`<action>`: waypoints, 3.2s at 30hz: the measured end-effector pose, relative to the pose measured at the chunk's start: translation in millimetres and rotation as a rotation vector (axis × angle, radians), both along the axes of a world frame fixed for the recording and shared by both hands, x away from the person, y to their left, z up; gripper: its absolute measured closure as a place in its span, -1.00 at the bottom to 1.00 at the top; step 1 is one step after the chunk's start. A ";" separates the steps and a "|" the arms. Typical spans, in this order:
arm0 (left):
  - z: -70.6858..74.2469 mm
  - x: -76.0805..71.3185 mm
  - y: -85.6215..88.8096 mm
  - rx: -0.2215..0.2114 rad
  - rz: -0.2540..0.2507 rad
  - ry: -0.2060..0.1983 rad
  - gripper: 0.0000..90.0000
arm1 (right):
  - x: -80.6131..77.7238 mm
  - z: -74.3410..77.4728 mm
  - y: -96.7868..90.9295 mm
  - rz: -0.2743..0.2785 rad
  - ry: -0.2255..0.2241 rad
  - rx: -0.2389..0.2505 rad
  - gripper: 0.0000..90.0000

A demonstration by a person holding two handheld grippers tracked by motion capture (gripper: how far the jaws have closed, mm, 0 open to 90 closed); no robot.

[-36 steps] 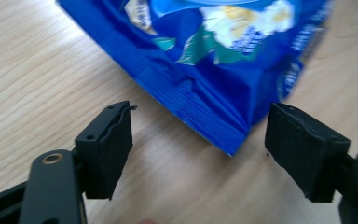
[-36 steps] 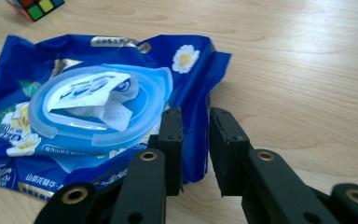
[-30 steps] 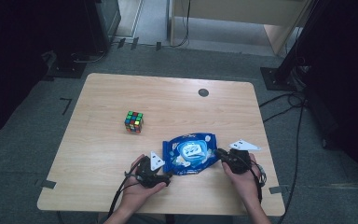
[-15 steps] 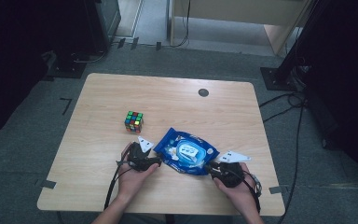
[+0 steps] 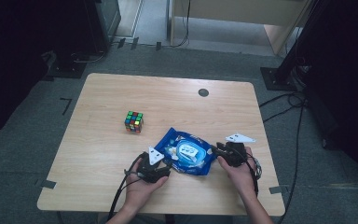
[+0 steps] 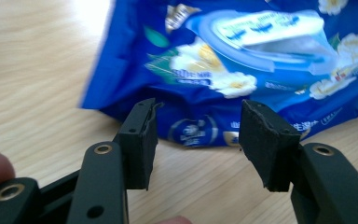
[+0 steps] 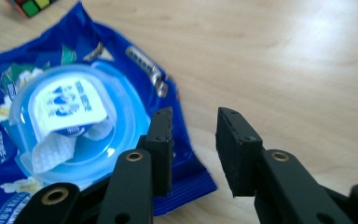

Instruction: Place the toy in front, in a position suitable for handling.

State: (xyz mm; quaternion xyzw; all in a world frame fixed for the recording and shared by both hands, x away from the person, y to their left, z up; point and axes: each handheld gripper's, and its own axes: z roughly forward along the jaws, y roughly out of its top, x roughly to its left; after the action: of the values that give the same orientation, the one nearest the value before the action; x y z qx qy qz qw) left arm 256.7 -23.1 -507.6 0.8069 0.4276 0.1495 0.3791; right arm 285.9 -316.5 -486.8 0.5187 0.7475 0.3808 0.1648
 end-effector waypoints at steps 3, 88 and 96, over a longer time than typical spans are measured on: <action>-4.3 8.6 -0.1 -0.004 0.015 0.020 0.04 | -8.2 -1.9 5.0 0.038 0.008 -0.020 0.52; 8.9 82.3 66.9 0.045 0.280 -0.067 -0.24 | -16.0 3.9 -41.8 -0.172 -0.129 0.097 -0.06; 8.2 15.9 63.5 0.053 0.149 -0.070 -0.24 | -16.2 5.1 -37.9 -0.168 -0.128 0.104 -0.05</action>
State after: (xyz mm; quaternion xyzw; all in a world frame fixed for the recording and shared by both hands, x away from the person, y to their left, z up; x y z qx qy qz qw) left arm 272.6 40.4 -499.4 0.7770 0.4686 0.2169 0.3602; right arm 269.7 -354.4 -481.7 0.5621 0.6686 0.4362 0.2162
